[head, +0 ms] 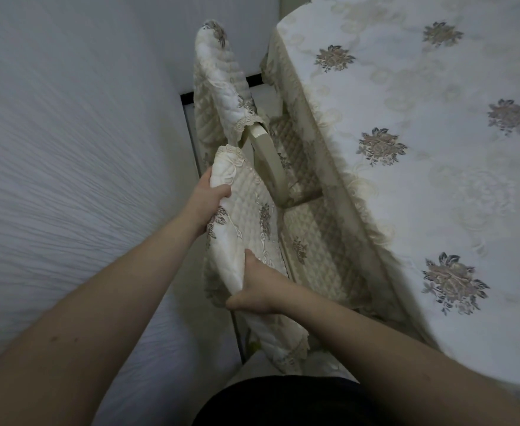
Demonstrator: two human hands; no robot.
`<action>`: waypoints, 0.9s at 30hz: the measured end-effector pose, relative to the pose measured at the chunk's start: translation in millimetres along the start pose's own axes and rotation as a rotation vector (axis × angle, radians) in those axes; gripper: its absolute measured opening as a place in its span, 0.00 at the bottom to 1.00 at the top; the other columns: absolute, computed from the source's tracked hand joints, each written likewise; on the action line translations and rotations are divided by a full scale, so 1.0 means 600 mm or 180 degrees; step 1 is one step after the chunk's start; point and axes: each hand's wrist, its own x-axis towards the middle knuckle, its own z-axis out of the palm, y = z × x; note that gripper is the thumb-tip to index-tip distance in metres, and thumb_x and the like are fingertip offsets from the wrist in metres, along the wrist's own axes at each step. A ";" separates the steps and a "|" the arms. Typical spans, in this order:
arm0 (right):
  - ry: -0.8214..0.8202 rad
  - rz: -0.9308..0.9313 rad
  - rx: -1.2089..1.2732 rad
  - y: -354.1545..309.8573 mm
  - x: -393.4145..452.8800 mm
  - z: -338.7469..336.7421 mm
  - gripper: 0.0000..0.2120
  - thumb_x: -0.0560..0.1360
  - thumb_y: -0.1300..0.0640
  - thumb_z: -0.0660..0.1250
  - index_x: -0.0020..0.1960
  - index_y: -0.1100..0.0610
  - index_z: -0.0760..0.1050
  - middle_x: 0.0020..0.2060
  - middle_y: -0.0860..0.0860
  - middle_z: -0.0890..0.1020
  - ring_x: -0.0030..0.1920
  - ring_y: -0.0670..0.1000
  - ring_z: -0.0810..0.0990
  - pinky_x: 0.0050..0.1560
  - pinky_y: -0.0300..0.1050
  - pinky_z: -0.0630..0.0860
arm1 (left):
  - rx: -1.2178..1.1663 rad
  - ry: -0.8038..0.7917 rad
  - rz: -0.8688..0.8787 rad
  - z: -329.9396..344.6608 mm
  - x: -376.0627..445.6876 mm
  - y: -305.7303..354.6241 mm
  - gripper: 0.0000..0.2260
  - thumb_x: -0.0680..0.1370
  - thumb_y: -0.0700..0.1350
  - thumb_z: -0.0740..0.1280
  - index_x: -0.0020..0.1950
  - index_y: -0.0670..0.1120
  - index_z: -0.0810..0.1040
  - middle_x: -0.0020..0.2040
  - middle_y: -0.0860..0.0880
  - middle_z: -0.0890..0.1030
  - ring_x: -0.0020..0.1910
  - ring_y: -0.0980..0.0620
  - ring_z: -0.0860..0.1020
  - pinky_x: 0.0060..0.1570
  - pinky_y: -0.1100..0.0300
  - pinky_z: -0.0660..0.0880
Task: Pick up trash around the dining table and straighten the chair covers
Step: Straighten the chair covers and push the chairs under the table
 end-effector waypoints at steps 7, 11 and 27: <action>-0.0045 0.0045 -0.0042 0.007 -0.009 -0.005 0.54 0.65 0.45 0.74 0.77 0.59 0.42 0.71 0.56 0.65 0.64 0.58 0.71 0.52 0.43 0.69 | -0.0051 0.0013 -0.0008 0.006 -0.001 -0.001 0.24 0.74 0.32 0.61 0.68 0.49 0.70 0.48 0.53 0.78 0.43 0.56 0.77 0.35 0.63 0.73; 0.0007 0.0040 0.0005 0.012 -0.006 -0.002 0.53 0.63 0.44 0.74 0.76 0.59 0.46 0.68 0.56 0.68 0.61 0.58 0.73 0.48 0.42 0.67 | -0.0086 -0.0005 0.0017 0.009 0.000 0.001 0.22 0.74 0.32 0.61 0.64 0.51 0.71 0.47 0.55 0.78 0.43 0.55 0.77 0.35 0.63 0.73; 0.0215 -0.0103 0.0277 0.037 -0.001 0.025 0.53 0.56 0.31 0.70 0.73 0.50 0.54 0.68 0.46 0.68 0.64 0.50 0.71 0.61 0.52 0.72 | 0.0034 -0.0005 0.0059 0.002 0.007 -0.012 0.23 0.73 0.34 0.63 0.66 0.50 0.70 0.48 0.53 0.78 0.46 0.52 0.77 0.39 0.61 0.73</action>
